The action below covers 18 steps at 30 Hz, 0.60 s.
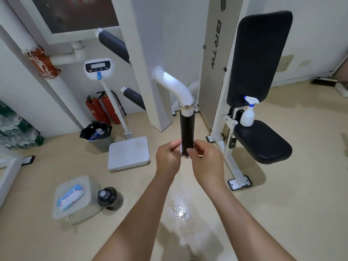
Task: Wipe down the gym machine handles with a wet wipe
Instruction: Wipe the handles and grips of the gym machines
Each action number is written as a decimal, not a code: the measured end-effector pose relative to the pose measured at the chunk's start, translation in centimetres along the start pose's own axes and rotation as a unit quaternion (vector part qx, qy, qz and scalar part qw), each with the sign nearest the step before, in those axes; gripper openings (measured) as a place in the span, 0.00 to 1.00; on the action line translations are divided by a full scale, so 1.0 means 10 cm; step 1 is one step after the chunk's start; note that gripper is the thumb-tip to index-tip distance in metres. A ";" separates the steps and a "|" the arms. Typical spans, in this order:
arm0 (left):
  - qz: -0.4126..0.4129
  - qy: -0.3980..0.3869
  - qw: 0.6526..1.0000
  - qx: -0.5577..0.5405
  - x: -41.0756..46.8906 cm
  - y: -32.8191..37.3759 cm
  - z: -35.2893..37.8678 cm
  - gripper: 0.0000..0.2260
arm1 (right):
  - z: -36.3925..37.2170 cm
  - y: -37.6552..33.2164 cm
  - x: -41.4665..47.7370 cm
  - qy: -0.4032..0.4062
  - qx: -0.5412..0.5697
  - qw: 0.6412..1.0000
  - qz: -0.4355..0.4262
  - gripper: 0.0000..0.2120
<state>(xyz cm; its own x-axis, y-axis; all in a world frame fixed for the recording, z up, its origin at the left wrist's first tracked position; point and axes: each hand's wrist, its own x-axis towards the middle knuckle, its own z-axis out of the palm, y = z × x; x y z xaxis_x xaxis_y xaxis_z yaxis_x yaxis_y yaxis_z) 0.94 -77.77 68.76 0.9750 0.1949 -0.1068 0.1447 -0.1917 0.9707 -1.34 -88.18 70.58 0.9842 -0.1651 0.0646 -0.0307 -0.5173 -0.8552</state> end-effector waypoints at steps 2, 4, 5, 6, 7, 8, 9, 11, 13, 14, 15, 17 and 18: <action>-0.021 -0.034 0.999 0.018 0.08 -0.02 -0.02 0.14 | 0.01 0.01 0.00 -0.001 -0.001 1.000 -0.006 0.07; -0.012 -0.040 0.998 0.039 0.09 -0.03 -0.04 0.12 | -0.01 0.01 0.00 -0.004 0.003 1.000 -0.006 0.07; 0.008 -0.035 0.998 0.057 0.05 -0.03 -0.05 0.11 | -0.01 0.00 -0.01 -0.005 0.012 1.000 -0.003 0.07; 0.024 -0.027 0.996 0.083 0.00 -0.04 -0.06 0.11 | -0.02 -0.01 -0.02 -0.007 0.026 1.000 0.002 0.07; 0.037 -0.010 0.993 0.109 -0.06 -0.05 -0.07 0.11 | -0.02 -0.01 -0.05 -0.013 0.041 0.999 0.010 0.07; 0.042 0.012 0.990 0.136 -0.11 -0.07 -0.08 0.10 | -0.02 -0.02 -0.08 -0.019 0.052 0.998 0.017 0.09; 0.048 0.035 0.985 0.160 -0.17 -0.07 -0.09 0.10 | -0.01 -0.02 -0.10 -0.028 0.058 0.998 0.020 0.12; 0.066 0.073 0.975 0.197 -0.27 -0.05 -0.11 0.09 | 0.00 -0.02 -0.14 -0.047 0.065 0.997 0.015 0.14; 0.077 0.090 0.965 0.234 -0.37 0.00 -0.12 0.13 | 0.00 -0.05 -0.15 -0.058 0.066 0.996 0.006 0.14; 0.077 0.088 0.965 0.237 -0.41 0.03 -0.12 0.14 | -0.01 -0.05 -0.15 -0.059 0.065 0.996 0.002 0.14; 0.068 0.080 0.971 0.215 -0.44 0.08 -0.14 0.14 | -0.02 -0.05 -0.14 -0.061 0.061 0.996 -0.006 0.12; 0.042 0.070 0.992 0.101 -0.43 0.24 -0.17 0.09 | -0.03 -0.03 -0.13 -0.076 0.043 0.996 -0.023 0.11; 0.032 0.074 0.996 0.041 -0.39 0.32 -0.19 0.07 | -0.04 -0.02 -0.13 -0.086 0.038 0.995 -0.028 0.13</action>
<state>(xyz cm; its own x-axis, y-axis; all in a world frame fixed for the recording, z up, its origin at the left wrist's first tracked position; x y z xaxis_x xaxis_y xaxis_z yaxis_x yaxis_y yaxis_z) -2.71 -77.27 72.72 0.9480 0.3183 -0.0064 0.1023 -0.2856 0.9529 -2.71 -88.14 70.85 0.9995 0.0114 0.0292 0.0312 -0.4557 -0.8896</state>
